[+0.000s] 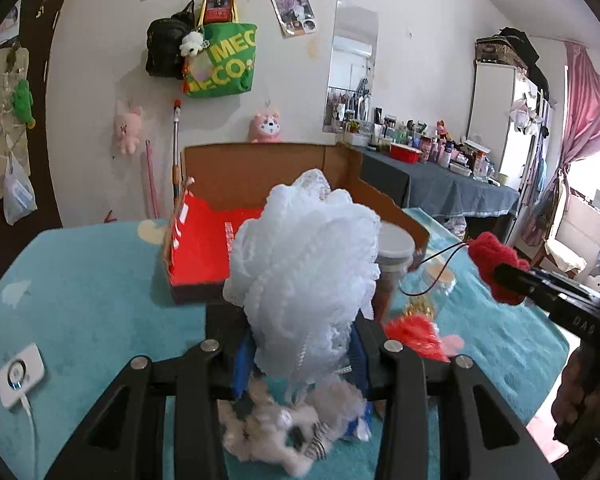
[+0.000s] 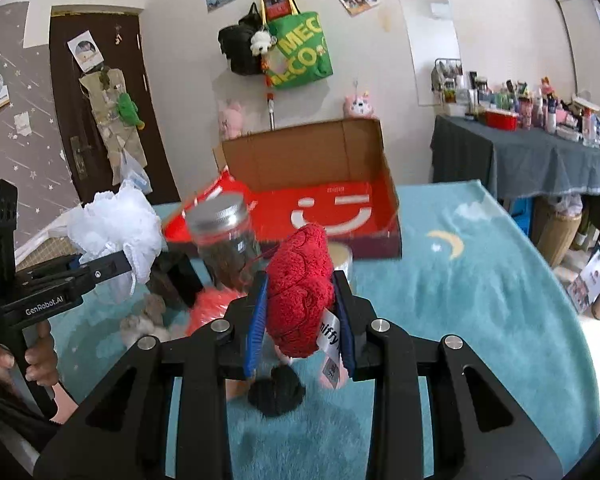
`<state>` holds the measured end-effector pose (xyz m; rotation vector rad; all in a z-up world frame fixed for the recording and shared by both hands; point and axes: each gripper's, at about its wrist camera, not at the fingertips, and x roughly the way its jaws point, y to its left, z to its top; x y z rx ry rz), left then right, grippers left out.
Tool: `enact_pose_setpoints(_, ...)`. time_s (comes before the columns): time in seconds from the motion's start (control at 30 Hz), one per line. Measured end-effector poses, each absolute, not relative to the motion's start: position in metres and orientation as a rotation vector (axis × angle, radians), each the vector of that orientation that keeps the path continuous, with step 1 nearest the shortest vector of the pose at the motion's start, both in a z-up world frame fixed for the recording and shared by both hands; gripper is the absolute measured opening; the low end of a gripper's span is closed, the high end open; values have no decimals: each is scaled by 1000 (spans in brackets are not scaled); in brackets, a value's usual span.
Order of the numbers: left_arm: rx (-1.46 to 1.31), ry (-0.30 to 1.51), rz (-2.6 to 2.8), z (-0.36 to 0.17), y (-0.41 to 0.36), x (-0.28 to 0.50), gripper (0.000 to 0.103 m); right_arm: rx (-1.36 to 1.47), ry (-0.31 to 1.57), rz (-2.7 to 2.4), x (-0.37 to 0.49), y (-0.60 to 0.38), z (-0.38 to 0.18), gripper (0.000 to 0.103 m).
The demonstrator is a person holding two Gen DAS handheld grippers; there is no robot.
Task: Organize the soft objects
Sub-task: 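Grasp the white mesh bath puff with left gripper while right grasps red knitted ball, then carry both items into the red-lined box and open both grippers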
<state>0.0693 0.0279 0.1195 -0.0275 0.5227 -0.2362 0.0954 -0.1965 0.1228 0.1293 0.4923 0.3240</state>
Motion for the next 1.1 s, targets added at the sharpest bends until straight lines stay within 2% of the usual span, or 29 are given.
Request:
enact_pose_setpoints(0.33, 58, 519, -263, 157, 36, 128, 42, 77, 432, 372, 156, -193, 177, 29)
enact_pose_setpoints(0.6, 152, 593, -283, 176, 32, 213, 42, -33, 529, 426, 262, -160, 202, 29)
enact_pose_setpoints(0.8, 198, 719, -297, 161, 20, 290, 43, -85, 689, 418, 353, -136, 182, 29)
enact_pose_setpoints(1.1, 203, 942, -228, 97, 10, 399, 43, -135, 939, 304, 470, -113, 128, 29)
